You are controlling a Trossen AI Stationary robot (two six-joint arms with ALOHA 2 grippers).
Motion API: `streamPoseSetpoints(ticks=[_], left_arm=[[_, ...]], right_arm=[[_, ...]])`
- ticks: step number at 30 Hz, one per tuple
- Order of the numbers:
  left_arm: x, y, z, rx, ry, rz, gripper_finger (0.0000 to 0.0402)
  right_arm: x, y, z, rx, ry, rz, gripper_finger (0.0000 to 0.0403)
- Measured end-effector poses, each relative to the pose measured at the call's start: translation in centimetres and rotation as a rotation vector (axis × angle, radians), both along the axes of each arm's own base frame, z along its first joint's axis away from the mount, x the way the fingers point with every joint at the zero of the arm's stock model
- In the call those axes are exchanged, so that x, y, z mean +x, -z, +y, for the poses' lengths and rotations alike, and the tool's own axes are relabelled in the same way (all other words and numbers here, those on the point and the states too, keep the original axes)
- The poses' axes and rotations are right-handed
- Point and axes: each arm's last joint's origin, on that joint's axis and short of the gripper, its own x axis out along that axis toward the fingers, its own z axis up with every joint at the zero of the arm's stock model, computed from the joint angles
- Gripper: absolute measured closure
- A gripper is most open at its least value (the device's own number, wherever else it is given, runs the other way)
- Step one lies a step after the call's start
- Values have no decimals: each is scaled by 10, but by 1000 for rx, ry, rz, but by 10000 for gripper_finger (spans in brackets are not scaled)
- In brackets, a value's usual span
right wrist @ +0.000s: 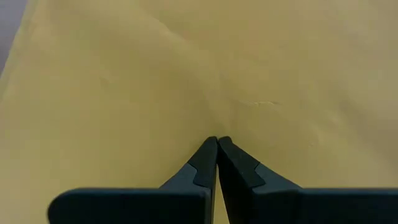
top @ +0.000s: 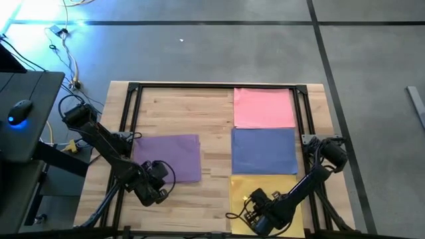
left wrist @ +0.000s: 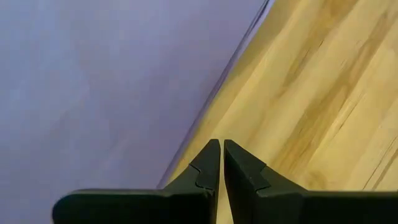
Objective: Organize paper
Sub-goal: Adjust the stacked yellow papers, then return to Home Position
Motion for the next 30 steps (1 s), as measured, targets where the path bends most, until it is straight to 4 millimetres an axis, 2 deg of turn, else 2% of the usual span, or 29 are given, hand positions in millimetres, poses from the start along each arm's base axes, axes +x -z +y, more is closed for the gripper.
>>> streamPoseSetpoints(ticks=[8,12,18,24,27,30], left_arm=[[1,-5,0,-1,-12,-6,401],[5,-14,-4,-14,-5,-22,401],[9,-37,-7,-2,4,-47,401],[7,-87,-3,-84,-10,-203,401],[-3,-118,11,-151,-38,-320,402],[-20,-143,32,-177,-65,-441,402]], right_arm=[[-4,-7,-1,-9,14,-18,403],[-6,-15,-2,13,36,-13,403],[-9,-37,-7,40,54,-54,403],[-15,-86,-17,89,-36,-186,403],[-22,-126,-37,62,-110,-310,403],[-34,-163,-70,-16,-169,-371,403]])
